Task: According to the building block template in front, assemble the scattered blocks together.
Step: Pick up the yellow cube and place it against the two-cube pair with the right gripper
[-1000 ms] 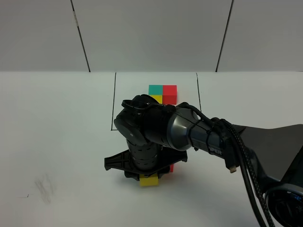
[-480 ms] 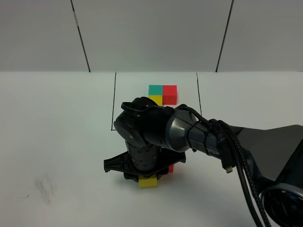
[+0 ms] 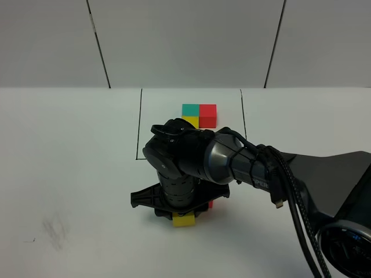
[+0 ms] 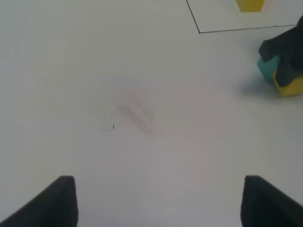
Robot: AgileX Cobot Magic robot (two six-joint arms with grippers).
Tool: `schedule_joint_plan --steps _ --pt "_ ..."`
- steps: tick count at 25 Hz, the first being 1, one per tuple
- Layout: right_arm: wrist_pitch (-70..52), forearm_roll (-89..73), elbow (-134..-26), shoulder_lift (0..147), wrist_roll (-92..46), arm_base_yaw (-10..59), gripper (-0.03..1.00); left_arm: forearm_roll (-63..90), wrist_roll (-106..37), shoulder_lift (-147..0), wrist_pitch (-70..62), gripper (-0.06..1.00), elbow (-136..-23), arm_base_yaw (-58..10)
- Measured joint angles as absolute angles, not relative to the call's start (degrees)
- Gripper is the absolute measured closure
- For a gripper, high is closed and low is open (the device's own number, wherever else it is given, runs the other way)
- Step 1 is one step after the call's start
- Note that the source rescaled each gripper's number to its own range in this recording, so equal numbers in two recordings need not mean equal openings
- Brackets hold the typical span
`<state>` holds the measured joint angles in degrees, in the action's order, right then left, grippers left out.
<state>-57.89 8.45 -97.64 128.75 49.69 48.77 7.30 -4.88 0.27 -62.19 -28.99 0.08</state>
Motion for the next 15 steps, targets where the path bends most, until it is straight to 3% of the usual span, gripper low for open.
schedule_joint_plan --steps 15 --pt "-56.5 8.7 -97.6 130.5 48.7 48.7 0.97 7.3 -4.9 0.3 -62.2 0.21 -29.0 0.1"
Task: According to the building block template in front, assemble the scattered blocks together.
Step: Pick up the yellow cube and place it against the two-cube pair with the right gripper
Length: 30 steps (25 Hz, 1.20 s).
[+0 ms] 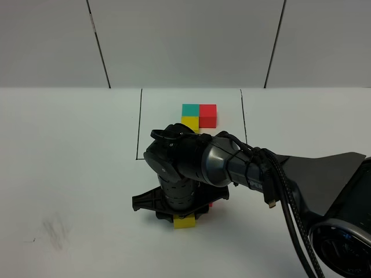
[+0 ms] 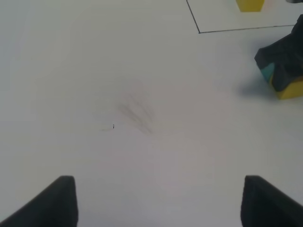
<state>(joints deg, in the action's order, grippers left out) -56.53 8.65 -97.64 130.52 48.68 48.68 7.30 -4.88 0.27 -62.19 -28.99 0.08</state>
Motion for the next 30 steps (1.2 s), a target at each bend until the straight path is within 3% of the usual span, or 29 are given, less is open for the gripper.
schedule_joint_plan --steps 30 --pt "-56.4 8.3 -97.6 130.5 44.4 48.6 0.97 7.3 -4.9 0.3 -62.2 0.21 -29.0 0.1"
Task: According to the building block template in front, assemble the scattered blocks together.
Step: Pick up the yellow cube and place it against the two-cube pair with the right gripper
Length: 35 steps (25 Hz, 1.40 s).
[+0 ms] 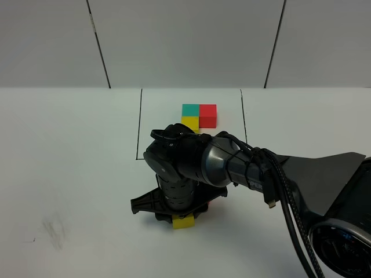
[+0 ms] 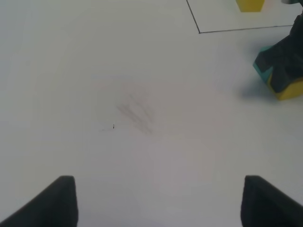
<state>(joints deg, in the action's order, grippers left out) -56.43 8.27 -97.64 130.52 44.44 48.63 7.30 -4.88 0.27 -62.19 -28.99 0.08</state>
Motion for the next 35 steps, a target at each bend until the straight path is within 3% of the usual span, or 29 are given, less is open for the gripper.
schedule_joint_plan --steps 16,22,29,35 --pt "-57.5 8.0 -97.7 130.5 46.9 48.6 0.97 7.3 -4.9 0.3 -62.2 0.21 -29.0 0.1" --pt "-58.9 7.6 -97.9 129.8 44.9 48.6 0.88 7.3 -4.9 0.3 -62.2 0.21 -29.0 0.1" --pt "-64.9 6.1 -103.1 129.0 41.5 48.6 0.64 7.3 -4.9 0.3 -62.2 0.21 -29.0 0.1" --pt "-69.1 6.9 -107.5 128.3 37.4 48.6 0.16 7.3 -4.9 0.3 -62.2 0.21 -29.0 0.1"
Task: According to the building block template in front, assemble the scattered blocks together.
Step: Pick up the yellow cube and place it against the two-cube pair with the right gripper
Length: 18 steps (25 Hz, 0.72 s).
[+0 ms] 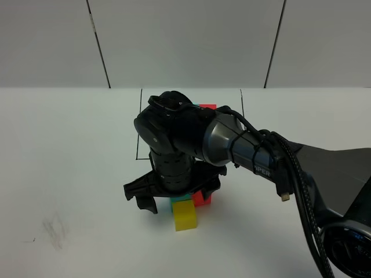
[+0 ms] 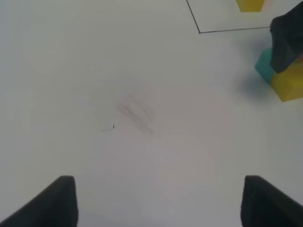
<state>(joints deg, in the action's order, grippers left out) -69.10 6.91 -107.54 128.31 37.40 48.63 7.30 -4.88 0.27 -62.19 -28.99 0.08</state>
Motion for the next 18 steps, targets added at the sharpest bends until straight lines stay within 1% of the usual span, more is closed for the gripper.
schedule_joint_plan --steps 2,4,8,11,18 --pt "-69.1 8.8 -108.2 128.1 36.8 48.6 0.05 7.3 -4.9 0.3 -62.2 0.21 -29.0 0.1" --pt "-69.2 11.5 -108.2 127.6 36.3 48.6 -0.01 7.3 -4.9 0.3 -62.2 0.21 -29.0 0.1" --pt "-69.3 19.3 -108.2 125.1 33.3 48.0 -0.03 7.3 -4.9 0.3 -62.2 0.21 -29.0 0.1" --pt "-69.3 23.3 -108.2 121.8 30.1 45.8 -0.03 7.3 -4.9 0.3 -62.2 0.21 -29.0 0.1" --pt "-69.4 24.2 -108.3 115.0 16.8 35.2 -0.03 7.3 -4.9 0.3 -62.2 0.21 -29.0 0.1"
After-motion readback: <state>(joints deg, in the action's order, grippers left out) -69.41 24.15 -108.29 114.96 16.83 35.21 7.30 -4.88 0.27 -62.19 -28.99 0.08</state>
